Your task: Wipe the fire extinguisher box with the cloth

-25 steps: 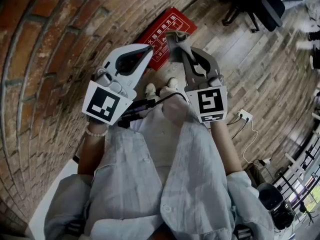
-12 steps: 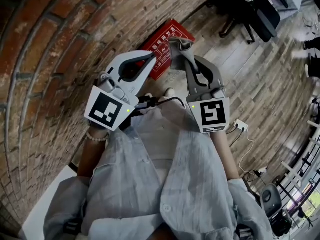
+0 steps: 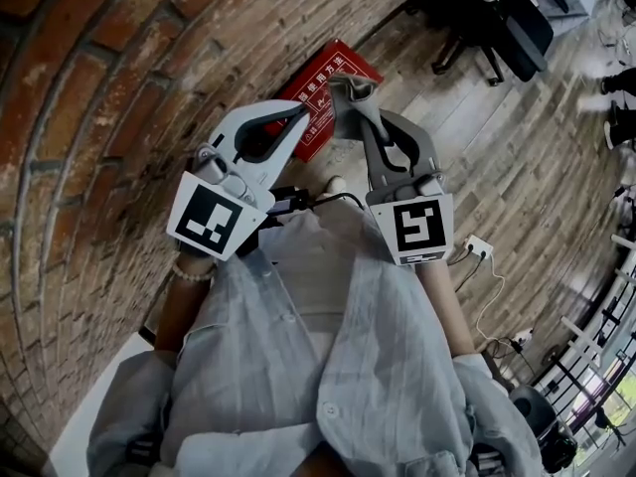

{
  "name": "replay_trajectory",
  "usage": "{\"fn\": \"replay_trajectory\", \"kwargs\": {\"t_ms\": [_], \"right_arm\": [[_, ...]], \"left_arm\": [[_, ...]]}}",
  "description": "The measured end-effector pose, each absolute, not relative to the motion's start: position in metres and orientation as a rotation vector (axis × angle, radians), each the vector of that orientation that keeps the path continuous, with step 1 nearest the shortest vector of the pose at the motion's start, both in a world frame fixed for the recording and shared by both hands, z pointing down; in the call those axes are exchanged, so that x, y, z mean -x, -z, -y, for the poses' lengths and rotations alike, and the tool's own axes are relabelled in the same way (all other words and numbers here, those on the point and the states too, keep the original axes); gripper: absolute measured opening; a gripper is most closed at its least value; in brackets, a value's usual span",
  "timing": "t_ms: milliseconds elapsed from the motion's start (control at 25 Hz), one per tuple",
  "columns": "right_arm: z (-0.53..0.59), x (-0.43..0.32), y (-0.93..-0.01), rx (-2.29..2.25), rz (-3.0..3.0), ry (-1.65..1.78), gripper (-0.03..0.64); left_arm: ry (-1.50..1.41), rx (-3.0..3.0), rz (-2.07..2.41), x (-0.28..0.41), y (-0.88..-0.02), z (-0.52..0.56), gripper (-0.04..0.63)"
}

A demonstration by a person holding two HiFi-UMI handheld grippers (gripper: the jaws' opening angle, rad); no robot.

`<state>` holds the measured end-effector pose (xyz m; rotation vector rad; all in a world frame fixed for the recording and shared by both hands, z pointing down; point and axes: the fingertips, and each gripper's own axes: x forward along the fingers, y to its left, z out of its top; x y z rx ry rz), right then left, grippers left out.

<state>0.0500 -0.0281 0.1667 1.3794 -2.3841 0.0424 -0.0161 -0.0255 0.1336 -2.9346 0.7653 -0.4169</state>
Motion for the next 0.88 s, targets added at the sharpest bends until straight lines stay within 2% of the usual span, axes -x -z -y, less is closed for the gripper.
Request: {"fn": "replay_trajectory", "kwargs": {"t_ms": [880], "right_arm": [[0.0318,-0.0438,-0.1711,-1.349,2.38,-0.047,0.025]], "left_arm": [[0.423,2.935,-0.731,0.0104,-0.1352,0.0289,-0.003]]}}
